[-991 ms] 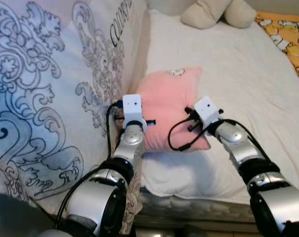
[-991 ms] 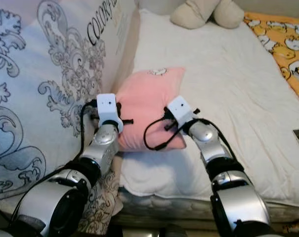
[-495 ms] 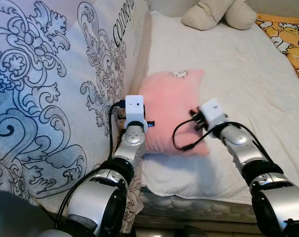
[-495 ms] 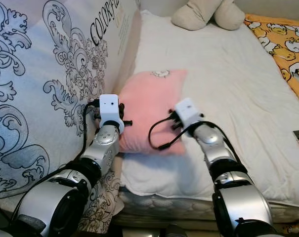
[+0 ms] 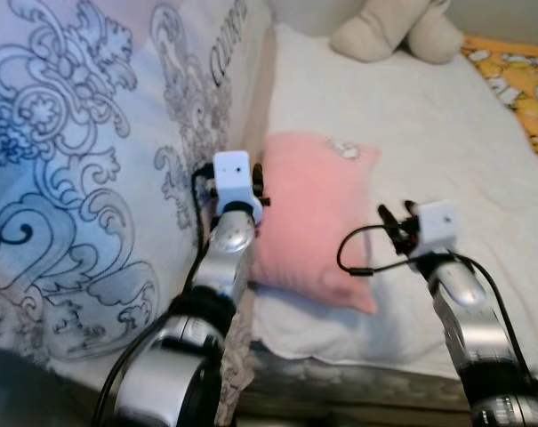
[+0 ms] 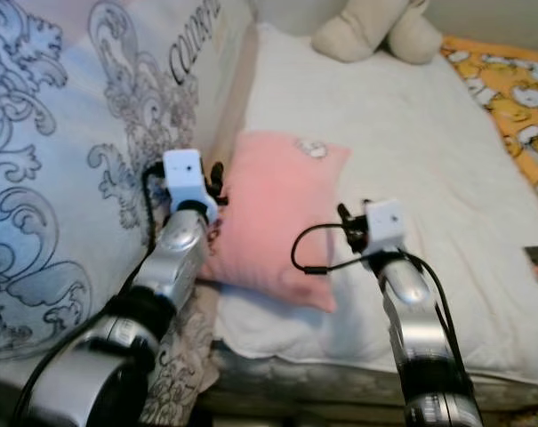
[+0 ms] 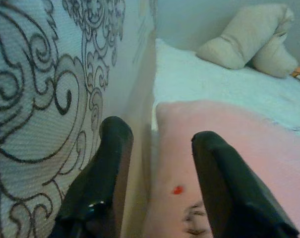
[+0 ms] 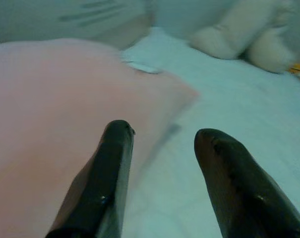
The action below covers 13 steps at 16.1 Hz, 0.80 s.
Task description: Clean up the room
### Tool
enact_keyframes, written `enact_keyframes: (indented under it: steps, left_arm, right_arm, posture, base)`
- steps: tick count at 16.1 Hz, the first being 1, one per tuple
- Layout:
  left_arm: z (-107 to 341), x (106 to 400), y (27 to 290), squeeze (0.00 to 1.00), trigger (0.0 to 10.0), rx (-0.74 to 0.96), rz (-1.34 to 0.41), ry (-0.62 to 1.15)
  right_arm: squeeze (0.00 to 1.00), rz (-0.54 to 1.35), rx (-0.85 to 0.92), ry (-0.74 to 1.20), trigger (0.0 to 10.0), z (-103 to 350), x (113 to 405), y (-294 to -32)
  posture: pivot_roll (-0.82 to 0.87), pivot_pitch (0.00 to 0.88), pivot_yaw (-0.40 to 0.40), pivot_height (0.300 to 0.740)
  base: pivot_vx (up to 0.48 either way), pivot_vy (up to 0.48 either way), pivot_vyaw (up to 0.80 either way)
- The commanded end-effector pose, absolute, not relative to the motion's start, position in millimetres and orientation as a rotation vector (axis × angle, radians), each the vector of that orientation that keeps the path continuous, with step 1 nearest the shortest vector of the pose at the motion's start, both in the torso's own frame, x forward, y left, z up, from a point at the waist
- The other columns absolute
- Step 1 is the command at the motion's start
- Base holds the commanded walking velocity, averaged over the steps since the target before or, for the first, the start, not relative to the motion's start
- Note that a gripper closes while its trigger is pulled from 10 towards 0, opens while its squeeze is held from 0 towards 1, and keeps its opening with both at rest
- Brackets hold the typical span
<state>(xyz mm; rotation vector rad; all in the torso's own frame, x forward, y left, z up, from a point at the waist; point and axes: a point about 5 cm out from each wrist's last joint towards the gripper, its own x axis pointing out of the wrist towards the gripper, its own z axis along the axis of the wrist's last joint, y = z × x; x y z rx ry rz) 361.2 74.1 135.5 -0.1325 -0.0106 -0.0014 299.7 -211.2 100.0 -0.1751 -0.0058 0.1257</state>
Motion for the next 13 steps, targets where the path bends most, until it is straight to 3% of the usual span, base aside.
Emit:
enact_keyframes:
  steps: [1, 2, 3, 6, 8, 10, 13]
  left_arm:
    - [152, 358, 88, 1.00, 10.0, -0.128, 0.021, -0.097]
    - [156, 356, 91, 1.00, 10.0, -0.120, 0.020, -0.117]
    - [164, 341, 113, 1.00, 10.0, -0.077, -0.007, -0.182]
    - [147, 301, 136, 1.00, 10.0, 0.025, -0.115, -0.148]
    - [135, 285, 132, 1.00, 10.0, 0.202, -0.168, -0.142]
    - [115, 277, 127, 1.00, 10.0, 0.165, -0.191, -0.026]
    - [114, 274, 134, 1.00, 10.0, 0.145, -0.199, -0.004]
  right_arm:
    - [1.00, 0.069, -0.147, -0.053, 10.0, 111, 289, -208]
    - [1.00, 0.058, -0.138, -0.061, 10.0, 112, 284, -207]
    - [1.00, 0.031, -0.088, -0.146, 10.0, 125, 263, -198]
    - [1.00, -0.022, -0.054, -0.178, 10.0, 133, 241, -200]
    - [1.00, -0.071, 0.041, -0.131, 10.0, 126, 239, -212]
    - [1.00, -0.055, 0.086, -0.072, 10.0, 116, 243, -210]
    - [1.00, -0.084, 0.101, -0.055, 10.0, 115, 245, -213]
  posture:
    - [0.02, 0.000, -0.070, 0.740]
    - [0.02, 0.000, -0.072, 0.740]
    - [0.04, 0.000, -0.079, 0.740]
    - [0.05, 0.000, -0.092, 0.740]
    - [0.08, 0.000, -0.125, 0.740]
    - [0.08, 0.000, -0.128, 0.740]
    - [0.06, 0.000, -0.112, 0.740]
  base:
    - [0.000, 0.000, 0.00]
    - [0.000, 0.000, 0.00]
    - [0.000, 0.000, 0.00]
    - [0.000, 0.000, 0.00]
    - [0.000, 0.000, 0.00]
    - [0.000, 0.000, 0.00]
    - [0.000, 0.000, 0.00]
